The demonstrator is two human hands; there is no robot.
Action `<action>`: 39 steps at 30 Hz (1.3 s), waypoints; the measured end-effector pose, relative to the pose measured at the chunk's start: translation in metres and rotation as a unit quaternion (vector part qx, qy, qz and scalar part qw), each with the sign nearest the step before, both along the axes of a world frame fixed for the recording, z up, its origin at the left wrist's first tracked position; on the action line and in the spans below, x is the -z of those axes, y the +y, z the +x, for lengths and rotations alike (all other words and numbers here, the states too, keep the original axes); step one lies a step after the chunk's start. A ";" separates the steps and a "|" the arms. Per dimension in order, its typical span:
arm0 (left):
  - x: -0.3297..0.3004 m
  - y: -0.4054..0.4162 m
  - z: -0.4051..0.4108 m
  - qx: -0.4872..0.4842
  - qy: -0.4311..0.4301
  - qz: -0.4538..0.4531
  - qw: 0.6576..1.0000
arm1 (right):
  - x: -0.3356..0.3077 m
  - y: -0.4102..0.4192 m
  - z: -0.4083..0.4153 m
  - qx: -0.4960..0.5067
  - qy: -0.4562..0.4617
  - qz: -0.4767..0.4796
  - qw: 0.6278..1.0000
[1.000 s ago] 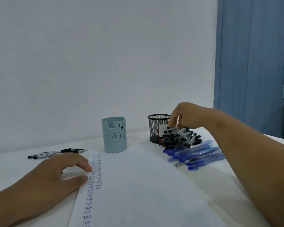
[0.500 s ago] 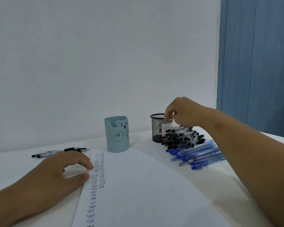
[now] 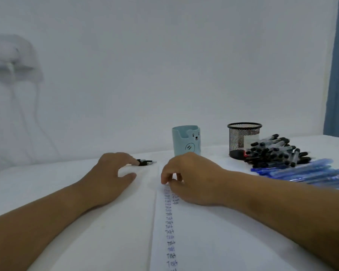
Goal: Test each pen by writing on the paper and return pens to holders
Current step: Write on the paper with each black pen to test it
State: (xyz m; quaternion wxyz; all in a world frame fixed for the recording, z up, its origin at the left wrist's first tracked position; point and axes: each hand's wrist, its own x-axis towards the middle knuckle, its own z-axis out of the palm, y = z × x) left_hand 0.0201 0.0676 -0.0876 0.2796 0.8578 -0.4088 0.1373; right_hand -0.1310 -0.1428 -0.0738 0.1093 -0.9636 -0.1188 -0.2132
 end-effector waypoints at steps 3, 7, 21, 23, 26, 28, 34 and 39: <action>-0.001 0.005 0.018 -0.060 0.005 0.060 0.996 | 0.004 0.002 0.004 -0.012 0.015 -0.006 1.000; -0.009 0.001 0.038 -0.125 0.009 0.164 0.978 | 0.006 0.001 0.008 -0.020 0.014 -0.001 1.000; 0.001 0.008 0.056 -0.078 0.001 0.003 0.997 | 0.009 -0.004 0.011 -0.037 0.014 0.017 0.999; 0.003 0.010 0.053 -0.079 -0.009 -0.001 0.997 | 0.009 -0.004 0.010 -0.040 0.017 0.017 0.999; 0.002 0.013 0.048 -0.074 -0.019 0.008 0.997 | 0.008 -0.004 0.009 -0.044 0.016 0.017 0.999; 0.001 0.014 0.044 -0.070 -0.028 0.007 0.997 | 0.007 -0.004 0.006 -0.042 0.012 0.014 0.999; -0.010 0.007 0.020 -0.033 -0.122 0.015 0.992 | 0.008 -0.008 0.001 -0.028 -0.075 0.012 0.997; -0.019 -0.008 -0.007 0.091 -0.172 0.017 0.981 | 0.003 -0.007 0.003 0.008 -0.209 0.046 0.977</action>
